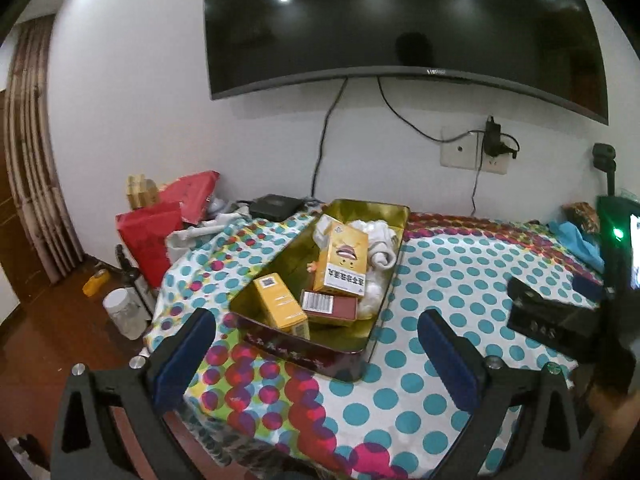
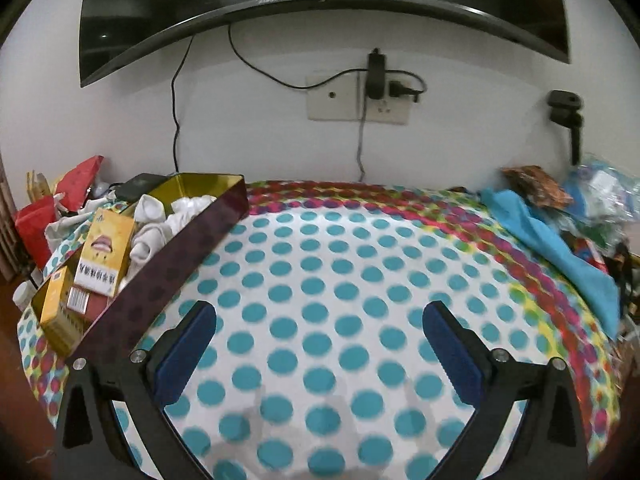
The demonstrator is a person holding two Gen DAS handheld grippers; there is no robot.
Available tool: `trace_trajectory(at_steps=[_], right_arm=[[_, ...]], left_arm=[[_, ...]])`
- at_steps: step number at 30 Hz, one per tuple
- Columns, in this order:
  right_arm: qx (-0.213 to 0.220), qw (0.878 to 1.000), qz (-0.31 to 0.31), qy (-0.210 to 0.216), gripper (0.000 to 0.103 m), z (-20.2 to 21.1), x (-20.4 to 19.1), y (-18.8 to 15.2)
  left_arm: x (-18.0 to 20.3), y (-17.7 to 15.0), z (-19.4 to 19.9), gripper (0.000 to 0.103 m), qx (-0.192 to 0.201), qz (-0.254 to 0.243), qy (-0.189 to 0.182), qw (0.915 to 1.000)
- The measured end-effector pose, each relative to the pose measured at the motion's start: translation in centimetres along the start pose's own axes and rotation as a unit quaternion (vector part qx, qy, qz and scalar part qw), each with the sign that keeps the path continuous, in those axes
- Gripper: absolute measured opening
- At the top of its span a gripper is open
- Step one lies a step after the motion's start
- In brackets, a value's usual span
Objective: Organize objects
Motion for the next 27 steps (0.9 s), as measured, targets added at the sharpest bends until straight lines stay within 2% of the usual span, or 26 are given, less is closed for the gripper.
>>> trace_trajectory(at_steps=[3, 6, 9, 12, 15, 17, 21, 27], right_arm=[[0.008, 1.0, -0.007, -0.008, 0.103, 2.7, 0.3, -0.2], [0.04, 0.999, -0.01, -0.027, 0.103, 6.9, 0.2, 1.1], [0.081, 0.996, -0.028, -0.015, 0.103, 11.7, -1.0, 3.3], [0.079, 0.997, -0.003, -0.01, 0.103, 13.7, -3.5, 4.7], [0.06, 0.996, 0.055, -0.021, 0.103, 14.5, -6.4, 3.7], [0.057, 0.996, 0.068, 0.002, 0.103, 15.5, -7.7, 2.4], [0.097, 0.99, 0.097, 0.016, 0.103, 19.6, -9.8, 0.5], [0.1, 0.987, 0.122, 0.038, 0.103, 23.0, -12.6, 0.1]], left_arm=[[0.0, -0.1, 1.8, 0.103, 0.007, 0.0, -0.003, 1.0], [-0.4, -0.6, 3.3, 0.103, -0.003, 0.011, -0.006, 0.9999], [-0.7, -1.5, 4.8, 0.103, -0.011, 0.015, -0.006, 0.9998], [-1.2, -2.4, 6.2, 0.103, -0.022, 0.026, -0.009, 0.9994], [-2.8, -3.0, 7.4, 0.103, -0.026, 0.042, -0.002, 0.9988], [-4.3, -3.4, 8.1, 0.103, -0.024, 0.047, 0.008, 0.9986], [-6.0, -4.3, 9.4, 0.103, -0.02, 0.046, 0.024, 0.9984], [-5.1, -4.4, 10.6, 0.103, -0.013, 0.034, 0.025, 0.999]])
Point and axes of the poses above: each gripper's, at about its wrist camera, not at the fingertips, and z roughly against the way its jaws point, x to its right, y to its top, the point moved 5 cm from there along -z, roughly the way its jaws point, and after that the axes turned 2 degrees about -z, right-handed, at the moved point
